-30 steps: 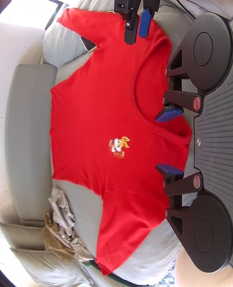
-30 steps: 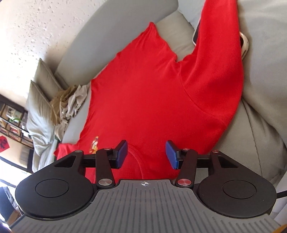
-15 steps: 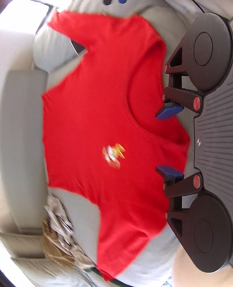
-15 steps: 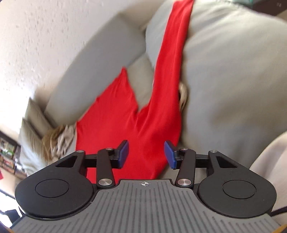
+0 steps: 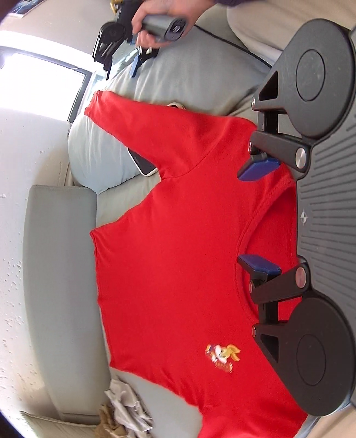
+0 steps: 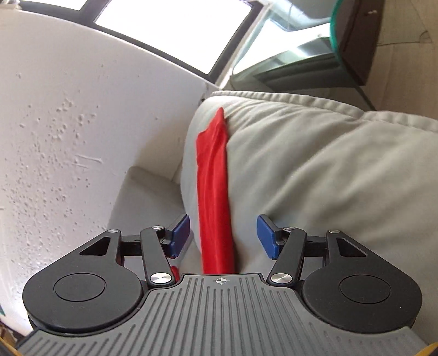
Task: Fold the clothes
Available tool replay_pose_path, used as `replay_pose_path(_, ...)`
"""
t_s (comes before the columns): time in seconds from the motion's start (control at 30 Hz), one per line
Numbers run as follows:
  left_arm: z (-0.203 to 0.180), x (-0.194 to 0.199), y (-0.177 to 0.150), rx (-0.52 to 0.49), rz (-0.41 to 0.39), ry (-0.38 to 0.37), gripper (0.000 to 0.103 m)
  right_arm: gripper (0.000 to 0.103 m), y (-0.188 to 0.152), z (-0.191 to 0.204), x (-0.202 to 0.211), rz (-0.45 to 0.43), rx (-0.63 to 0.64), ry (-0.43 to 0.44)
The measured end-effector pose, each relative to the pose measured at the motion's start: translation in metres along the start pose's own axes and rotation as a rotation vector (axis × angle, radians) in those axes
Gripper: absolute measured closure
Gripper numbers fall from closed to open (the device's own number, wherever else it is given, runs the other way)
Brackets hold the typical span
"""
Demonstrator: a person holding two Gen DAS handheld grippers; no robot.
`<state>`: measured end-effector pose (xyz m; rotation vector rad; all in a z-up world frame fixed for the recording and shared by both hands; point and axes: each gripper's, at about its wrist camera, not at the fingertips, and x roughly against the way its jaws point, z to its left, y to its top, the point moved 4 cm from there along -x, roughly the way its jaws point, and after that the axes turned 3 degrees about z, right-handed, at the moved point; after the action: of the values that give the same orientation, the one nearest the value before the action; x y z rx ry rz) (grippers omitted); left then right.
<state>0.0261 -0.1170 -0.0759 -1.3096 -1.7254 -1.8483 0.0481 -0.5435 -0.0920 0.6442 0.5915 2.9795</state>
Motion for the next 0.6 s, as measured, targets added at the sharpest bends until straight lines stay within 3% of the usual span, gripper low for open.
replay_pose_path(0.13,-0.008,-0.002,0.010,0.009,-0.013,-0.028,0.043,0.053,0.030,-0.012,-0.039,-0.033,-0.058,0.036)
replay_pose_path(0.3,-0.015,-0.008,0.027,-0.008,-0.032,-0.017,0.043,0.052,0.053,-0.015,-0.071,-0.098,-0.090,0.104)
replay_pose_path(0.5,-0.029,-0.020,0.040,-0.052,-0.035,-0.022,0.042,0.050,0.064,0.004,-0.101,-0.071,0.128,0.082)
replay_pose_path(0.6,-0.031,-0.024,0.040,-0.065,-0.024,-0.012,0.042,0.063,0.066,0.004,-0.107,-0.088,0.167,0.075)
